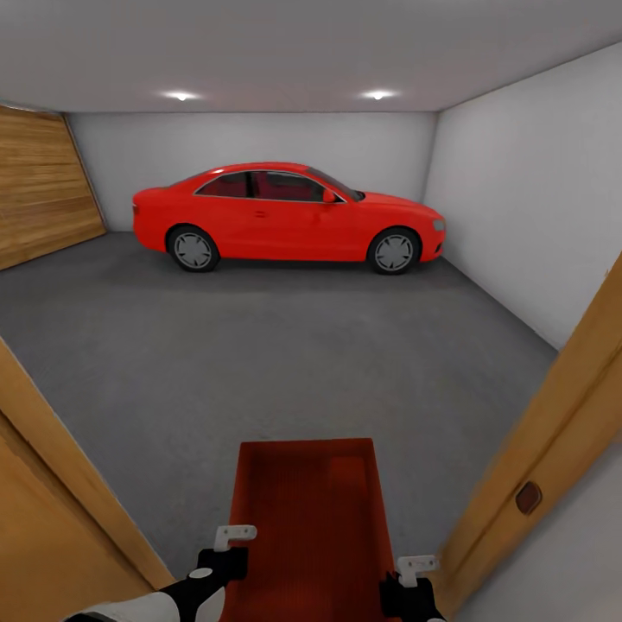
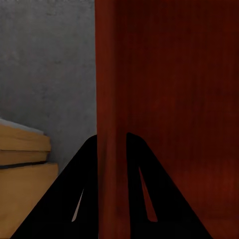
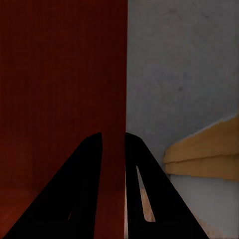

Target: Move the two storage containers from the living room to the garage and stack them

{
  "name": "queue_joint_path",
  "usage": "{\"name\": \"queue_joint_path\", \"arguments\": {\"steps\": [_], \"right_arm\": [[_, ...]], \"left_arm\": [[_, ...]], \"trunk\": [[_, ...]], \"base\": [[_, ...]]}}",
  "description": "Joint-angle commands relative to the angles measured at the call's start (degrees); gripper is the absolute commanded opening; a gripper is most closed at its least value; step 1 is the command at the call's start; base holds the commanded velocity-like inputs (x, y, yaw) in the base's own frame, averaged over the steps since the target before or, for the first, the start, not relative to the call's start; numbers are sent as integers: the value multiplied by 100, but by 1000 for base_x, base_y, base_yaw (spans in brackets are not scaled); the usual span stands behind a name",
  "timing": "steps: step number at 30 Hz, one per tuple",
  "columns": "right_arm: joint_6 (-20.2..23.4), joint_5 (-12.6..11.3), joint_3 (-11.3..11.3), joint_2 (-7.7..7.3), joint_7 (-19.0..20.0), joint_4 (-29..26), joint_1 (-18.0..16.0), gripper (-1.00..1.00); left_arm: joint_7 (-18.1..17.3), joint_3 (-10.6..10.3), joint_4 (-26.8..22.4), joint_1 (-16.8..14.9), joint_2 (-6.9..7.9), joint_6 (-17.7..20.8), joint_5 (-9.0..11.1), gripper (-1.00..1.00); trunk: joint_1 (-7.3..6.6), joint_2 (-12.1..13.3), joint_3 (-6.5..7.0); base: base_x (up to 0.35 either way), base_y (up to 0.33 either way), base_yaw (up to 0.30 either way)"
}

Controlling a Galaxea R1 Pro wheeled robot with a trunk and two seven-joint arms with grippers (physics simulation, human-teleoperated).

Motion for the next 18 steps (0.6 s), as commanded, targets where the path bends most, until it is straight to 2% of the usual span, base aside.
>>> {"name": "queue_joint_path", "arguments": {"steps": [1, 7, 18], "right_arm": [[-15, 165, 140, -77, 75, 33, -1, -100], [-15, 165, 139, -77, 75, 33, -1, -100], [-15, 165, 138, -77, 75, 33, 0, -100]], "left_arm": [[29, 126, 15, -46, 74, -26, -61, -100], [22, 126, 15, -46, 74, -26, -60, -100], [18, 126, 15, -46, 74, -26, -60, -100]], "trunk": [[6, -13, -12], [6, -13, -12], [6, -13, -12]], "base": [[262, 0, 0], [262, 0, 0], [57, 0, 0]]}}
